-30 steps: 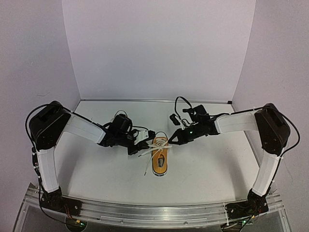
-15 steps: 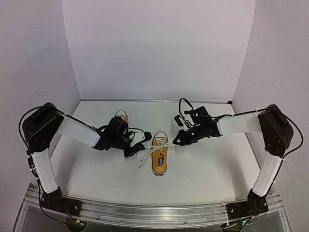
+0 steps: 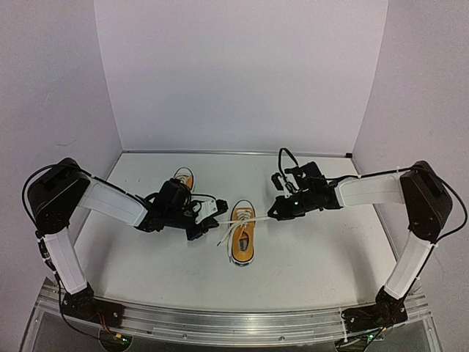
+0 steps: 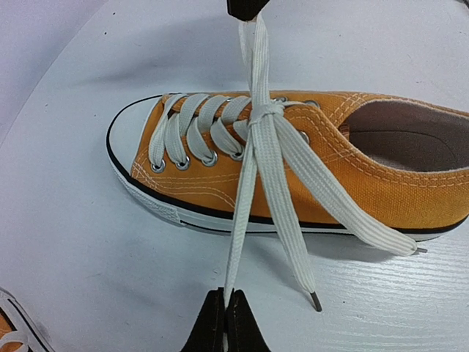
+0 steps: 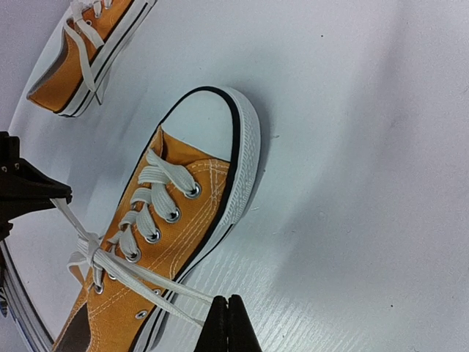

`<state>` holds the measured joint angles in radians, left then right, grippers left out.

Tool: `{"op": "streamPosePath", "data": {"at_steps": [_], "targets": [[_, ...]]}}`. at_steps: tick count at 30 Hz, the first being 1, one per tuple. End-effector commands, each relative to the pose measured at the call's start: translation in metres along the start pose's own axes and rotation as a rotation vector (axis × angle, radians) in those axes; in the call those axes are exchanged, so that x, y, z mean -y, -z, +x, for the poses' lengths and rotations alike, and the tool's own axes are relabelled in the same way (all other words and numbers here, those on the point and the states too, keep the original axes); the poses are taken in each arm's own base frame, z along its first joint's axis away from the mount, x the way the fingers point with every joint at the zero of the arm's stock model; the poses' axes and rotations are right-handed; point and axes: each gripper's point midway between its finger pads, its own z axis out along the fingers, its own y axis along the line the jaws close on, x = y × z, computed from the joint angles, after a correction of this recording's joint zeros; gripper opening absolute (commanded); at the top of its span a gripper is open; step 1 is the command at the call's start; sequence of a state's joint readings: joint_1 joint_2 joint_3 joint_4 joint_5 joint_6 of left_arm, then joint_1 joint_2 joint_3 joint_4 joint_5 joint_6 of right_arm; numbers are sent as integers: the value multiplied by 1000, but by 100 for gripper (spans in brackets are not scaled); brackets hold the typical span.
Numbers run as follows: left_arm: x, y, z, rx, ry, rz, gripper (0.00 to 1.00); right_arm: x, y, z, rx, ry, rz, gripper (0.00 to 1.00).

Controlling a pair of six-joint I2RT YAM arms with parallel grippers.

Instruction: Tie the shoes

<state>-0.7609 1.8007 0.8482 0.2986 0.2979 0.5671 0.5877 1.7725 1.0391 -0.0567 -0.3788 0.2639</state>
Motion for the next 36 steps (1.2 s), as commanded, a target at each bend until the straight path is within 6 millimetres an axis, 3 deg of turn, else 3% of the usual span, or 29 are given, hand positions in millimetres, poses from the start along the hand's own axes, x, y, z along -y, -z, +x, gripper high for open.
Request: {"op": "streamPosePath", "data": {"at_steps": [1, 4, 11, 16, 19, 22, 25, 29, 32, 36], "targets": [[-11, 11, 26, -97, 46, -65, 0, 52, 20, -16, 78, -53, 207, 0], [-15, 13, 20, -80, 50, -76, 0, 48, 20, -19, 85, -53, 182, 0], [2, 14, -58, 85, -43, 51, 0, -32, 12, -60, 134, 58, -90, 0], [15, -7, -49, -8, -88, 93, 0, -56, 5, -72, 127, 90, -166, 0], [16, -8, -41, -37, -83, 90, 2, -58, 8, -60, 101, 97, -192, 13], [12, -7, -33, -69, -55, 55, 19, -58, 15, -50, 89, 84, -202, 31], [-5, -1, -36, -85, 21, -34, 41, -57, 27, -45, 98, 70, -199, 46], [-13, 17, -55, -45, 139, -76, 59, -57, 48, -48, 146, 67, -179, 59], [-10, 29, -73, 14, 267, -47, 80, -54, 64, -48, 186, 57, -149, 62], [0, 21, -94, 42, 462, 8, 81, -51, 76, -45, 213, 42, -127, 62]]}}
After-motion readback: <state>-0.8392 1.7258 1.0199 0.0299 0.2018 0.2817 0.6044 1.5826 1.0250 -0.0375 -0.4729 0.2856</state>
